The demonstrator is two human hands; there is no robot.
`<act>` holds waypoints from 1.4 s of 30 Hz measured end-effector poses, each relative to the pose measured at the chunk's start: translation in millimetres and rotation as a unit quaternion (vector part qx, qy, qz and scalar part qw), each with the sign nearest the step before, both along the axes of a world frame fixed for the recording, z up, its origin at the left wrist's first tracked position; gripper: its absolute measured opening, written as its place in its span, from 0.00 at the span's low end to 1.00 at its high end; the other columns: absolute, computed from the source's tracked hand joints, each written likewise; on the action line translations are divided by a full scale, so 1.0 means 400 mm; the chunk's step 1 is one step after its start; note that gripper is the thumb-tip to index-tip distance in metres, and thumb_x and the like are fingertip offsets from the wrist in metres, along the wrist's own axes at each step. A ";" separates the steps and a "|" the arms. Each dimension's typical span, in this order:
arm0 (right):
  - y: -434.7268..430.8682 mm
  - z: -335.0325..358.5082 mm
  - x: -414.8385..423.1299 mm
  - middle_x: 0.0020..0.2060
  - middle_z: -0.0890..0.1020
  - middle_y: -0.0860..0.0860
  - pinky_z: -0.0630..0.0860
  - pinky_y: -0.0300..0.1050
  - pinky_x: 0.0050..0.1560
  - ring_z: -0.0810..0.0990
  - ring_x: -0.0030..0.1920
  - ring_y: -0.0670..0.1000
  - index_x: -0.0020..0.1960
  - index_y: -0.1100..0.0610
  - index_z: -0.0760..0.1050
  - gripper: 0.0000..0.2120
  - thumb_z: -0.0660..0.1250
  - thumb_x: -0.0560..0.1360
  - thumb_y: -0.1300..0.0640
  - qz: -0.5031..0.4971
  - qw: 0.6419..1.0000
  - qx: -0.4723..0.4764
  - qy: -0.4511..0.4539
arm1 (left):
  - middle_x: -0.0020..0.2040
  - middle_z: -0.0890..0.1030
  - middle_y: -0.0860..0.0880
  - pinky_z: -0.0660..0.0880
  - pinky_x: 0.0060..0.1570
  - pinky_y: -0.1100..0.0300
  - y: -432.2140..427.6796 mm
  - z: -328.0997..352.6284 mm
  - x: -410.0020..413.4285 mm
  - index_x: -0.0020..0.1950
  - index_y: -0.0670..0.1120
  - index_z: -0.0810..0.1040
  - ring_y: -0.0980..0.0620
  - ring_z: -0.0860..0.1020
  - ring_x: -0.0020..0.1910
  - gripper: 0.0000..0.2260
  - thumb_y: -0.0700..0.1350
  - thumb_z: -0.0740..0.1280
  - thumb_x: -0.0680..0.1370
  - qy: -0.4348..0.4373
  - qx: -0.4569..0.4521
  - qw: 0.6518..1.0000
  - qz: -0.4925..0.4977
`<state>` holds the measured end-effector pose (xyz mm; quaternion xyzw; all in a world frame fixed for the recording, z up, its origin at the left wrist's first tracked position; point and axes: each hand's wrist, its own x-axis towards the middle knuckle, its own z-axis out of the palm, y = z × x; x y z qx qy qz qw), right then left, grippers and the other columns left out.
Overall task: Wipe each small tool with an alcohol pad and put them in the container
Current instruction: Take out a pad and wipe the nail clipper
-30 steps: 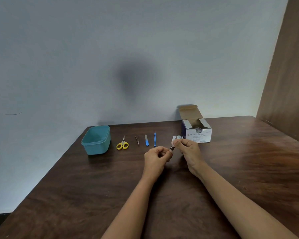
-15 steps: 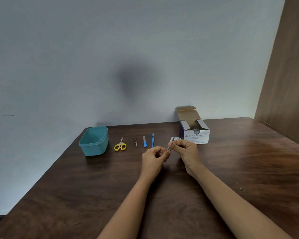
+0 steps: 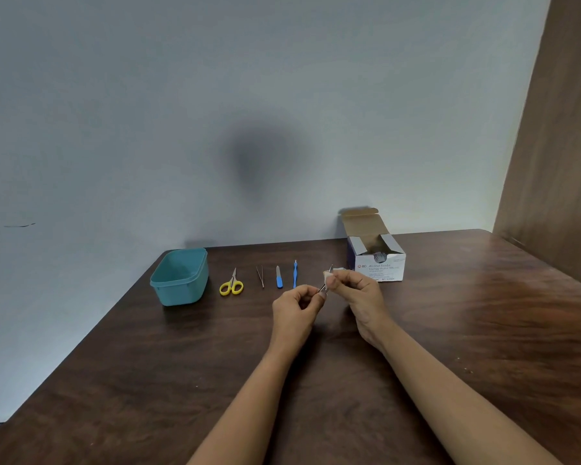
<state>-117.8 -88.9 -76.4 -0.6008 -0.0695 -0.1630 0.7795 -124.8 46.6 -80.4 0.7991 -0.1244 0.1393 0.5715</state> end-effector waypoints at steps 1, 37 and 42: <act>0.001 -0.001 0.000 0.41 0.83 0.52 0.78 0.36 0.47 0.80 0.44 0.45 0.43 0.57 0.83 0.04 0.73 0.69 0.63 -0.005 1.000 0.003 0.005 | 0.37 0.81 0.50 0.72 0.35 0.72 0.000 0.000 -0.001 0.44 0.47 0.83 0.64 0.75 0.34 0.04 0.46 0.70 0.76 -0.003 0.000 1.000 -0.002; 0.008 -0.012 0.012 0.35 0.79 0.55 0.73 0.38 0.40 0.76 0.37 0.46 0.38 0.57 0.80 0.09 0.67 0.76 0.61 -0.077 0.982 -0.167 -0.032 | 0.34 0.82 0.51 0.75 0.36 0.66 -0.018 0.004 -0.012 0.38 0.46 0.83 0.59 0.78 0.32 0.12 0.45 0.64 0.79 -0.008 0.054 0.998 -0.028; 0.009 -0.008 0.007 0.33 0.80 0.48 0.72 0.31 0.39 0.76 0.34 0.38 0.41 0.61 0.82 0.03 0.70 0.74 0.64 -0.067 0.986 -0.152 -0.032 | 0.32 0.79 0.51 0.71 0.34 0.68 -0.011 0.000 -0.003 0.37 0.48 0.80 0.61 0.74 0.31 0.13 0.46 0.63 0.80 -0.014 0.090 0.996 -0.019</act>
